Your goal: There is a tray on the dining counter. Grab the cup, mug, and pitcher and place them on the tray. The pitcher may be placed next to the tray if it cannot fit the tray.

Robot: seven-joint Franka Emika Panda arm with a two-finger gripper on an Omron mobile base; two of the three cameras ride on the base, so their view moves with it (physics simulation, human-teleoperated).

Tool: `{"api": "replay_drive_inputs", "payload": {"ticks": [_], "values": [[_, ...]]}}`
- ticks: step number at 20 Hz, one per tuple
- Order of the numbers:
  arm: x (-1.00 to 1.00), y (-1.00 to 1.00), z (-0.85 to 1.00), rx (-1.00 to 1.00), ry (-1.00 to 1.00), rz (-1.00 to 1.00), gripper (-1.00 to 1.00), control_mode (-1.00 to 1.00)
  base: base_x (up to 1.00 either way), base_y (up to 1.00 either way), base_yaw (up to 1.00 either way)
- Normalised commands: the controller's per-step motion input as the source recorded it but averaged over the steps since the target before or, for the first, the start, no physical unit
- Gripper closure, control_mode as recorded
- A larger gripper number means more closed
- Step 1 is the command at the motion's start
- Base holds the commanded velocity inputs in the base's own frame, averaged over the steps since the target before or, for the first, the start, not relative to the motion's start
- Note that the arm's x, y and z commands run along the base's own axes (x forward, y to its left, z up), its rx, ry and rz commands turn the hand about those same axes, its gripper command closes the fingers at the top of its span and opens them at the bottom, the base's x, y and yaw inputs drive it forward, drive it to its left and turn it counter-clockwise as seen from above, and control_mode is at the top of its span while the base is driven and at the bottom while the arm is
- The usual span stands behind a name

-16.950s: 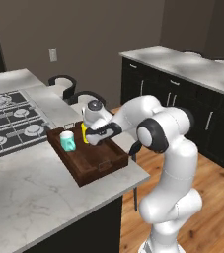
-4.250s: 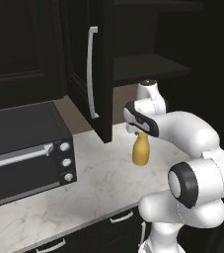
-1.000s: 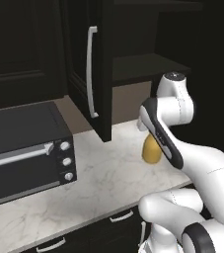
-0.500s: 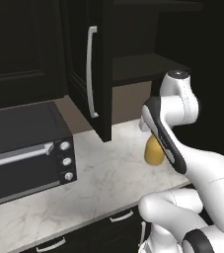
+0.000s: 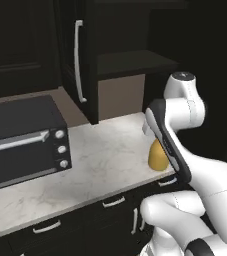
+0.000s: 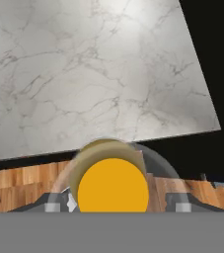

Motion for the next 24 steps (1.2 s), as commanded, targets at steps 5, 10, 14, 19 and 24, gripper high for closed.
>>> {"api": "replay_drive_inputs", "payload": {"ticks": [5,10,14,19,24], "values": [[0.00,0.00,0.00,0.00,0.00,0.00,1.00,1.00,-0.94,0.00,-0.02],[0.00,0.00,0.00,0.00,0.00,0.00,1.00,1.00,-0.45,0.00,-0.14],[0.00,0.00,0.00,0.00,0.00,0.00,1.00,1.00,-0.40,0.03,-0.36],[0.00,0.00,0.00,0.00,0.00,0.00,1.00,1.00,-0.43,0.11,-0.52],[0.00,0.00,0.00,0.00,0.00,0.00,1.00,1.00,-0.64,0.13,-0.51]]}}
